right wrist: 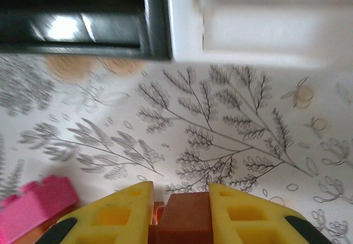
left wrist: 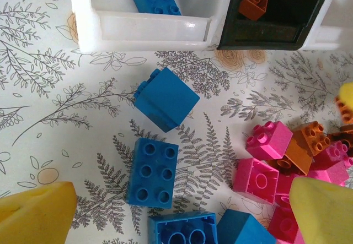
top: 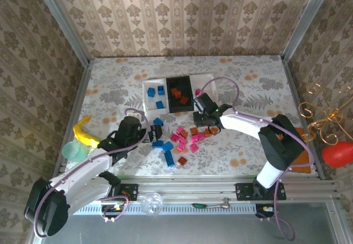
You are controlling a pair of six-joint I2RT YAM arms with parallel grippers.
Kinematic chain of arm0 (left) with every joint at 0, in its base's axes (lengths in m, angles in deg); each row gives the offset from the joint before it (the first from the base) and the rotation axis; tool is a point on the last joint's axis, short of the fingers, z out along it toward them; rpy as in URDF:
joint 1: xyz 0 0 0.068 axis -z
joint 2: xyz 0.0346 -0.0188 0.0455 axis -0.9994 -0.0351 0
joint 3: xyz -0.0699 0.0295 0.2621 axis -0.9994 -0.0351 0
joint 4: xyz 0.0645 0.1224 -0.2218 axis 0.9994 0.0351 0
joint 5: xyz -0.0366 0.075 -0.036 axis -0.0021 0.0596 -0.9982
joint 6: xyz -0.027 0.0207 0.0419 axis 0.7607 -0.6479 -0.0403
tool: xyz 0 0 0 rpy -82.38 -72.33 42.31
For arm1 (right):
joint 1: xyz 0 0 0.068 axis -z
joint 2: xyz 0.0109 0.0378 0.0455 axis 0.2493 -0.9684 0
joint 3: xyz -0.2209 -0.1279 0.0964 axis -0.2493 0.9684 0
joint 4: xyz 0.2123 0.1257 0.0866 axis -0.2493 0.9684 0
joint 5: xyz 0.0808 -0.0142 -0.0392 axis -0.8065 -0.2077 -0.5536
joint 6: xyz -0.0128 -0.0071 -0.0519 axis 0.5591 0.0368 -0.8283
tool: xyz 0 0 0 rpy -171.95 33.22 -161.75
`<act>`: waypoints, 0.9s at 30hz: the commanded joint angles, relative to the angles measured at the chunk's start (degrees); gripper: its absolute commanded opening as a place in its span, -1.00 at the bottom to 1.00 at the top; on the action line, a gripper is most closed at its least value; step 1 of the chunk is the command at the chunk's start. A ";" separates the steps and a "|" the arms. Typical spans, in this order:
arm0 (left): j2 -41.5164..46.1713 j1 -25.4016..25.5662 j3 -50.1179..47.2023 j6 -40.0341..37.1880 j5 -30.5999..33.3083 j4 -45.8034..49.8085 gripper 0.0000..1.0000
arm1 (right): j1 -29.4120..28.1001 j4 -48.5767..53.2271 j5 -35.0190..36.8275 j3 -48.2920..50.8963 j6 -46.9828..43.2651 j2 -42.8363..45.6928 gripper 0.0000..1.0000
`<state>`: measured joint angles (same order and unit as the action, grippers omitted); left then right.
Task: Sort the legos into containers by color
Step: Pick up the lego from the center of the table, then place the lego in the container.
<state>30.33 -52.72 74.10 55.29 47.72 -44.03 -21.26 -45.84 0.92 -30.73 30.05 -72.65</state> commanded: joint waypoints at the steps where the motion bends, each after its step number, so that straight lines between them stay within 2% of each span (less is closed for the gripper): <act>1: 0.08 0.07 -0.40 1.29 -0.48 -0.87 1.00 | 0.11 -0.29 -2.27 -2.44 -1.74 3.77 -0.63; 7: 0.91 0.07 -1.15 2.33 -0.39 -0.59 1.00 | 0.10 -1.54 -3.97 -14.62 -2.80 -3.61 -0.64; 15: 5.87 0.07 -1.33 2.72 0.65 5.57 1.00 | 1.28 1.46 1.31 -36.57 -3.10 -22.46 -0.63; 20: 8.37 -0.02 -1.68 2.95 1.54 8.64 1.00 | 2.46 4.13 0.76 -44.30 -1.45 -29.08 -0.56; 22: 7.81 -0.02 -1.47 2.21 1.24 9.06 1.00 | 2.50 5.44 -0.52 -47.05 -1.85 -30.63 -0.43; 25: 5.66 -0.02 -0.34 0.57 1.31 9.21 1.00 | 2.35 8.37 -2.00 -50.17 -2.96 -31.26 0.10; 27: 3.45 -0.02 1.01 -0.70 0.88 8.59 0.97 | 2.10 8.23 -2.01 -48.86 -3.58 -29.27 0.26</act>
<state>35.75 -52.72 73.29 56.64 48.40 -36.57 -18.55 -40.57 -0.40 -78.16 27.28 -103.90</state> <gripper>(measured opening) 0.987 0.606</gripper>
